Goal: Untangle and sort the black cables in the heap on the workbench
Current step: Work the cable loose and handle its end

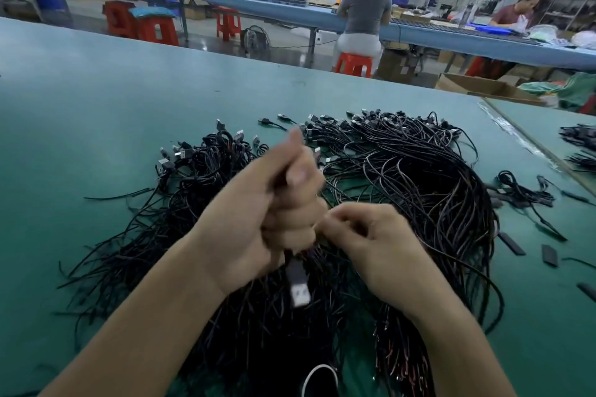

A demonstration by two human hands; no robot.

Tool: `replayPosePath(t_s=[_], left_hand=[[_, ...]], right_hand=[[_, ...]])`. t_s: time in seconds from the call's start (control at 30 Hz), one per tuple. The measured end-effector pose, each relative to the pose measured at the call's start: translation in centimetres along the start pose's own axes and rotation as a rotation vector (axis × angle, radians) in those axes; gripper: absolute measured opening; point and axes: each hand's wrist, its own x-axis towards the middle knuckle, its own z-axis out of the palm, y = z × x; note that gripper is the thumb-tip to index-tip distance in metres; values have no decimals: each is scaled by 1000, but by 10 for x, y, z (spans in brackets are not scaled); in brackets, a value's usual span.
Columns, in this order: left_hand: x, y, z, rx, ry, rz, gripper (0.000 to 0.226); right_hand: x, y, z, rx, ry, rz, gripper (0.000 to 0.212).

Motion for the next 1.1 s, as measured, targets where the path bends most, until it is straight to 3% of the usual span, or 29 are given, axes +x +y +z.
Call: replayPosePath(t_s=[0.1, 0.2, 0.37, 0.5, 0.63, 0.8, 0.93, 1.0, 1.1], left_hand=[[10, -8, -10, 14, 377, 153, 47], [15, -19, -22, 267, 580, 221, 44], [15, -27, -19, 558, 541, 285, 38], [9, -23, -10, 917, 339, 96, 46], [1, -15, -3, 794, 178, -191, 65], [-1, -3, -5, 170, -76, -306, 59], [5, -4, -5, -64, 8, -109, 46], [9, -5, -7, -174, 138, 16, 46], [14, -11, -15, -114, 336, 208, 45]], right_hand=[[-4, -7, 6, -53, -220, -39, 22], [-5, -12, 2, -56, -198, -76, 27], [-11, -25, -2, -34, -195, -126, 20], [-12, -30, -8, 98, -26, -208, 18], [-12, -32, -13, 217, 159, -252, 20], [-7, -25, -6, 314, 208, -171, 29], [-3, -19, 6, 166, 108, -61, 31], [-4, -20, 11, 41, 10, -68, 36], [-8, -24, 13, -44, -148, -69, 33]])
